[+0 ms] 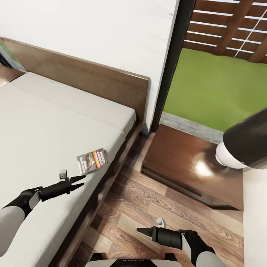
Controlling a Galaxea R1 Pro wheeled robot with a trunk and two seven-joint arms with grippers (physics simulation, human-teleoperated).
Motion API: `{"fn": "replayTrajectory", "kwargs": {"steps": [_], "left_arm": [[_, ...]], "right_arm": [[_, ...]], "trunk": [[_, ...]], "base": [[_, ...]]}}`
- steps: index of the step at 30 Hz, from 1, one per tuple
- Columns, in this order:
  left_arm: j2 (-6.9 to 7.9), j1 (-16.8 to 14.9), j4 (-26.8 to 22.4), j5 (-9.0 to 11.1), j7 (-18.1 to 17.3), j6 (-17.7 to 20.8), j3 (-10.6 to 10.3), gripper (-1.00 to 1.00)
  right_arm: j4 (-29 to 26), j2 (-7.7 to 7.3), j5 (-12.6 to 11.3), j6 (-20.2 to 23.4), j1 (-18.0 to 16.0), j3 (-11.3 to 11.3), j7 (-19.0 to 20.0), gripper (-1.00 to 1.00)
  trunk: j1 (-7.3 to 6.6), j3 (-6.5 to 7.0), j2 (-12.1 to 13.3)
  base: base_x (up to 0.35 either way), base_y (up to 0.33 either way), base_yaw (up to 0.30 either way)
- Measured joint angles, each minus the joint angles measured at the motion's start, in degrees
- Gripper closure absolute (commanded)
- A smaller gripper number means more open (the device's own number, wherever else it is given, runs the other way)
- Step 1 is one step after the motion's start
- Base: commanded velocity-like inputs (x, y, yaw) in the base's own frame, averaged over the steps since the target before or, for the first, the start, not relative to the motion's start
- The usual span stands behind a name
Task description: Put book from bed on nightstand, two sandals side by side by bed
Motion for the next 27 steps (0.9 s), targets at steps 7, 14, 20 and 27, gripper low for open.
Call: {"fn": "replayTrajectory", "kwargs": {"steps": [7, 14, 20, 27], "left_arm": [[-0.13, 0.0, 0.0, -0.1, 0.0, 0.0, 0.0, -1.0], [-0.47, 0.0, 0.0, -0.1, 0.0, 0.0, 0.0, -1.0], [-0.56, 0.0, 0.0, -0.1, 0.0, 0.0, 0.0, -1.0], [-0.69, 0.0, 0.0, -0.1, 0.0, 0.0, 0.0, -1.0]], "right_arm": [[0.0, 0.01, 0.0, 0.0, 0.0, 0.0, -0.1, -1.0], [0.0, 0.0, 0.0, 0.0, 0.0, 0.0, -0.2, -1.0], [0.0, 0.0, 0.0, 0.0, 0.0, 0.0, -0.9, -1.0], [-1.3, -0.04, -0.1, -0.5, 0.0, -0.2, -12.7, -1.0]], "trunk": [[0.0, -0.01, 0.0], [0.0, -0.01, 0.0], [0.0, -0.01, 0.0], [0.0, -0.01, 0.0]], "base": [[0.0, 0.0, 0.007], [0.0, 0.0, 0.0], [0.0, 0.0, 0.0], [0.0, 0.0, 0.0]]}}
